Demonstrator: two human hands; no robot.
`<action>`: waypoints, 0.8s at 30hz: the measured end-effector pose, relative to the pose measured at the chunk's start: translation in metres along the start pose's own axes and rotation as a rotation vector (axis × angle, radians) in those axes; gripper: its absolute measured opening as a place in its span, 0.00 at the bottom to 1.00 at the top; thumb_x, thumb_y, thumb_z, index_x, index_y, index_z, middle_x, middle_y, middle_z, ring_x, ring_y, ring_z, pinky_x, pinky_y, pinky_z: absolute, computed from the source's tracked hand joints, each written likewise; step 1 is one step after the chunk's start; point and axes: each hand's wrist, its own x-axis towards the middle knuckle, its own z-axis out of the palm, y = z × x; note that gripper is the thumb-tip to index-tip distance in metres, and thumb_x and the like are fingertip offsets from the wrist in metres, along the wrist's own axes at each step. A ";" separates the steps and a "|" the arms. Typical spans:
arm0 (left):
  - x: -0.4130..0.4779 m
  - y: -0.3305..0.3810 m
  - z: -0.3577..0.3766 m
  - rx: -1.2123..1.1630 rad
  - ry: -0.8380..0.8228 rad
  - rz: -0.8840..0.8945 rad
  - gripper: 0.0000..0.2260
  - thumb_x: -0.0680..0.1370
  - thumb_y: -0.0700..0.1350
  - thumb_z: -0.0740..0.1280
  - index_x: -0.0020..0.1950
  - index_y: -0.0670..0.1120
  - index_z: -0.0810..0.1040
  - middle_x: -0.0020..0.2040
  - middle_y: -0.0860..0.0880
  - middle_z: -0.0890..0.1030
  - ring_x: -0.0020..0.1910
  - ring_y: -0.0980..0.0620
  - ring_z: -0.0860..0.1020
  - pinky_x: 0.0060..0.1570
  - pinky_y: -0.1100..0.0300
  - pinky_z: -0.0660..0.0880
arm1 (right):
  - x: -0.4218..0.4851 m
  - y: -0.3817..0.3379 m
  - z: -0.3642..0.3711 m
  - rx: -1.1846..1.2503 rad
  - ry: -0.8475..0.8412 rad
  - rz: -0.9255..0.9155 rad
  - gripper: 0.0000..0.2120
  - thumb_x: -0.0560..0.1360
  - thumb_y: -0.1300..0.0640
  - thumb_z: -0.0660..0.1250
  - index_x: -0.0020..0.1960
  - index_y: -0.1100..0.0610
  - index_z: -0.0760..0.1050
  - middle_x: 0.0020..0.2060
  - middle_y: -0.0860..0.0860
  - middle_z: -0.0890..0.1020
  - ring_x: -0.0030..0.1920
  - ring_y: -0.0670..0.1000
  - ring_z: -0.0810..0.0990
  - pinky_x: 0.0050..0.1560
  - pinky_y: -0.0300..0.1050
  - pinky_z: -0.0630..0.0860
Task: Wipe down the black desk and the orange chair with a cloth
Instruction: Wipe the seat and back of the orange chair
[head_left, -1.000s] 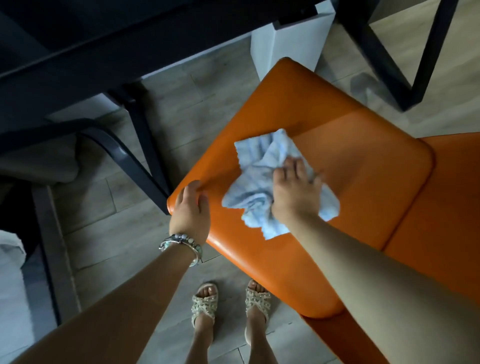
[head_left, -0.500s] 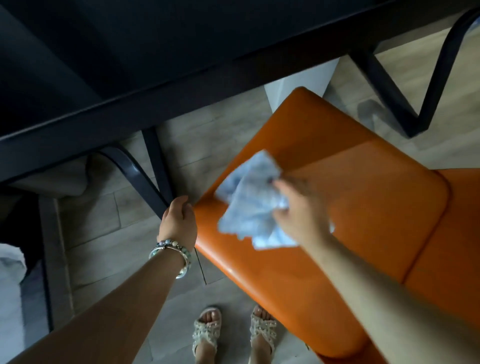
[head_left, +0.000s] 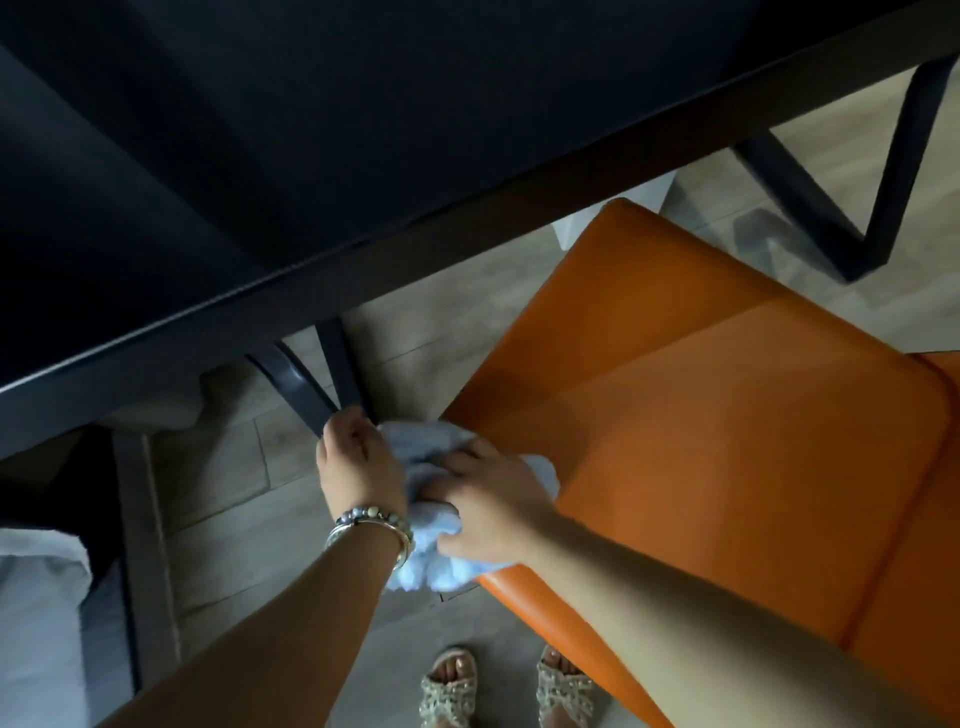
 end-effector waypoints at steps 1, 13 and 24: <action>-0.001 0.007 0.001 -0.004 -0.004 0.027 0.11 0.78 0.38 0.58 0.58 0.40 0.75 0.57 0.39 0.76 0.57 0.41 0.72 0.51 0.59 0.64 | -0.004 0.003 -0.010 0.050 0.003 0.012 0.20 0.60 0.43 0.66 0.50 0.48 0.79 0.52 0.46 0.81 0.56 0.53 0.77 0.54 0.46 0.73; -0.071 0.051 0.063 0.369 -0.674 0.220 0.22 0.79 0.45 0.57 0.73 0.52 0.59 0.73 0.48 0.61 0.68 0.44 0.66 0.66 0.47 0.64 | -0.102 0.068 -0.026 -0.035 0.230 0.561 0.14 0.61 0.51 0.68 0.44 0.56 0.79 0.48 0.56 0.81 0.48 0.62 0.78 0.39 0.52 0.77; -0.110 0.045 0.093 0.580 -0.665 0.412 0.27 0.78 0.53 0.58 0.75 0.51 0.53 0.75 0.48 0.55 0.74 0.46 0.52 0.71 0.50 0.58 | -0.186 0.230 -0.099 -0.170 0.218 1.241 0.26 0.76 0.48 0.61 0.71 0.57 0.63 0.72 0.63 0.58 0.71 0.64 0.58 0.64 0.61 0.63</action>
